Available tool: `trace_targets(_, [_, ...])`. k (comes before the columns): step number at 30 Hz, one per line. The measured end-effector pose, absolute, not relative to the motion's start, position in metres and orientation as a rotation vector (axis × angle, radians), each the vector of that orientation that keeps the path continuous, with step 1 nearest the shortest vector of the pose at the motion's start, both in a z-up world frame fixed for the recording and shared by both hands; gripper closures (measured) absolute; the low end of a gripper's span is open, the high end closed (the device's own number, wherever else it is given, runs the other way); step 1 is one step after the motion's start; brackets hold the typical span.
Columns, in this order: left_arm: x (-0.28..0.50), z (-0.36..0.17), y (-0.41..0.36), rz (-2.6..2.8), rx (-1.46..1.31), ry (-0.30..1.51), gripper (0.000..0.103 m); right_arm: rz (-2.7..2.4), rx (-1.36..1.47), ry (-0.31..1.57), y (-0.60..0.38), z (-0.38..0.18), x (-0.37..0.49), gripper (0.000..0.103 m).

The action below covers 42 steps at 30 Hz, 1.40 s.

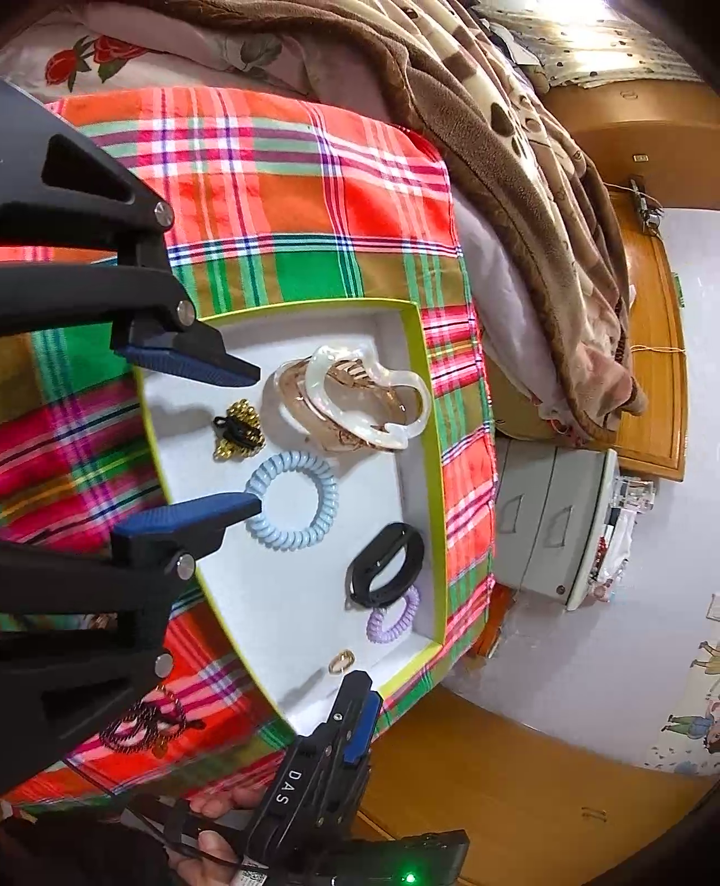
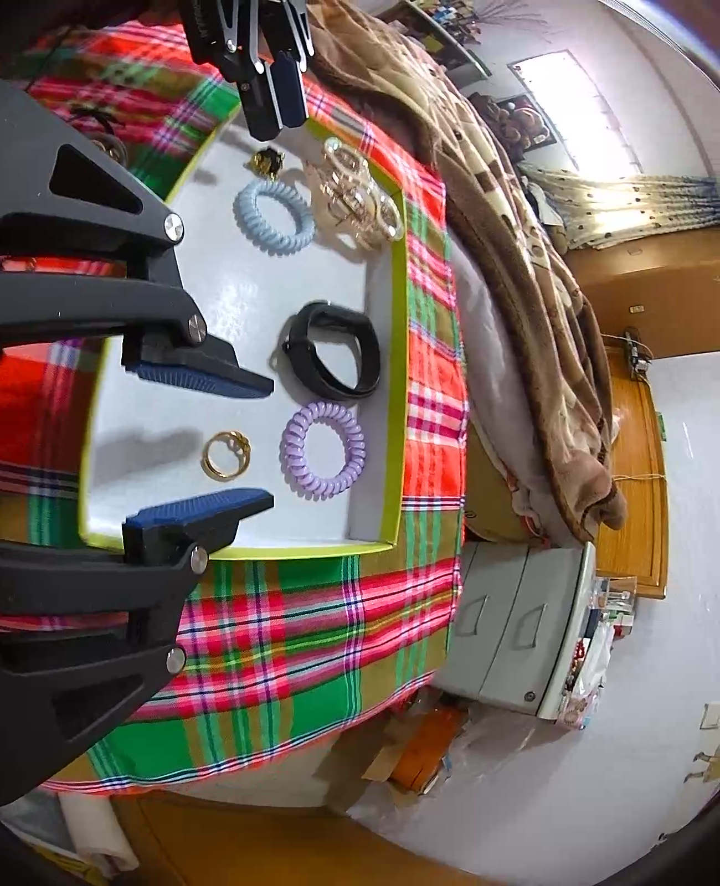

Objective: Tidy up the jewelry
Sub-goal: 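Carry the hair clip and ring into the tray and open both tools, then grasp the dark beaded bracelet with the right tool and lift it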

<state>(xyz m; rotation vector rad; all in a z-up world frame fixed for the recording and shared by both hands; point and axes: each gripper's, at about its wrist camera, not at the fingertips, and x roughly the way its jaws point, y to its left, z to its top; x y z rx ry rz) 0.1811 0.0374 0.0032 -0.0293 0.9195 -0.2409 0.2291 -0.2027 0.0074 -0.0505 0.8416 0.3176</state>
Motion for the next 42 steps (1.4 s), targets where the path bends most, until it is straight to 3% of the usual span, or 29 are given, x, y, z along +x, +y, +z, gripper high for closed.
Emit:
trace_targets(13, [0.124,0.019,0.042,-0.277,-0.098,0.876,0.056,0.354,-0.001,0.789,-0.21,0.027,0.165,0.063])
trace_targets(30, [0.082,0.002,0.054,-0.292,-0.14,0.891,0.056,0.409,-0.003,0.896,-0.197,-0.013,0.115,0.063])
trace_targets(33, [0.08,0.001,0.056,-0.29,-0.144,0.895,0.056,0.411,-0.016,0.929,-0.191,-0.02,0.114,0.053])
trace_targets(42, [0.078,-0.003,0.054,-0.302,-0.147,0.906,0.056,0.376,-0.082,0.936,-0.18,-0.023,0.114,0.052])
